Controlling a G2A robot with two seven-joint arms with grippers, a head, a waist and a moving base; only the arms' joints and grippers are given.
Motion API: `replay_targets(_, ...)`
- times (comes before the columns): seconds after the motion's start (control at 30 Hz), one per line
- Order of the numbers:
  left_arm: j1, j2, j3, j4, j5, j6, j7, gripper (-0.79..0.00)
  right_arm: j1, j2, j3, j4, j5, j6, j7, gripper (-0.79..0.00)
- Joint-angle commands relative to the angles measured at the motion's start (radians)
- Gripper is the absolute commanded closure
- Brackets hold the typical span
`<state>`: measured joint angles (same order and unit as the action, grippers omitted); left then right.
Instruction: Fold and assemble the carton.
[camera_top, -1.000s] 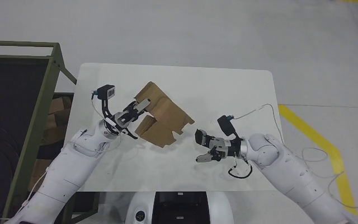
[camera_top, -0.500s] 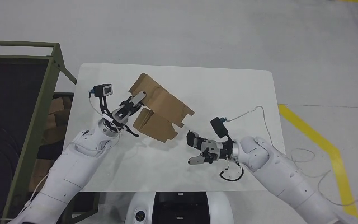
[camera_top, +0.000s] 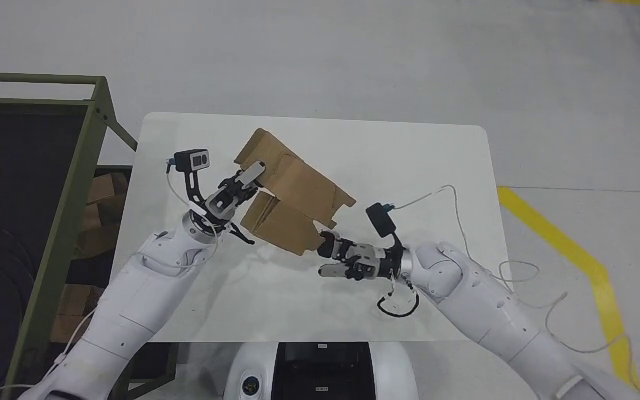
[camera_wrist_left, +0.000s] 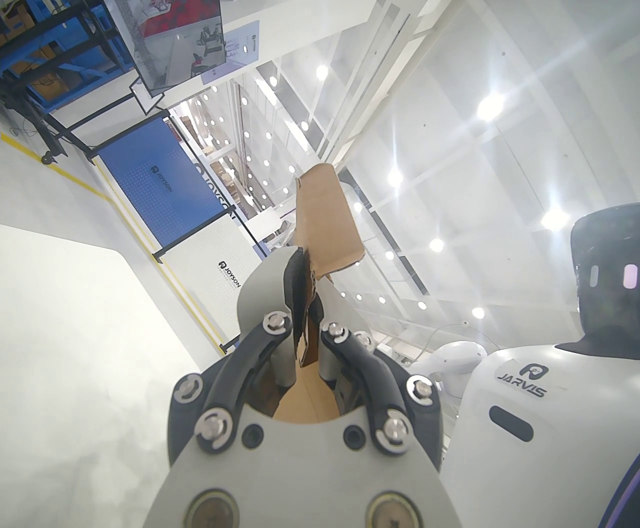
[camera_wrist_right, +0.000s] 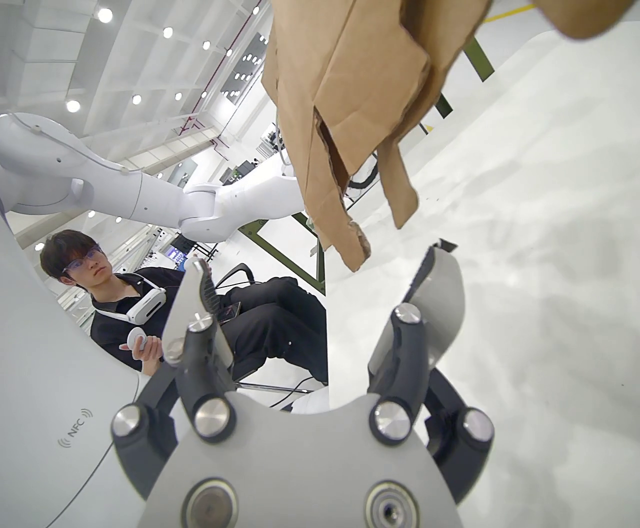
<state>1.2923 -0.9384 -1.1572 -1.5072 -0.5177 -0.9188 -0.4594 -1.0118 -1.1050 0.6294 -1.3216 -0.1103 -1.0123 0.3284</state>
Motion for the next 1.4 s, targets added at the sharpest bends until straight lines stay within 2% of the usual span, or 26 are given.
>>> replay_targets(0.0, -0.001, -0.002, -0.002, 0.003, -0.005, -0.002, -0.008, 0.000, 0.000, -0.003, 0.000, 0.003, -0.003, 0.000, -0.003, -0.379)
replay_targets(0.47, 0.003, -0.017, -0.020, 0.014, -0.018, -0.014, -0.048, 0.000, -0.003, -0.019, 0.013, 0.013, -0.014, 0.000, -0.016, -0.296)
replay_targets(1.1, 0.015, -0.033, -0.050, 0.020, -0.029, -0.018, -0.088, 0.000, -0.021, -0.024, 0.049, 0.006, -0.023, 0.000, -0.011, -0.003)
replay_targets(1.37, 0.019, -0.040, -0.060, 0.028, -0.018, -0.020, -0.097, 0.000, -0.040, -0.017, 0.078, -0.012, -0.024, 0.000, -0.010, 0.000)
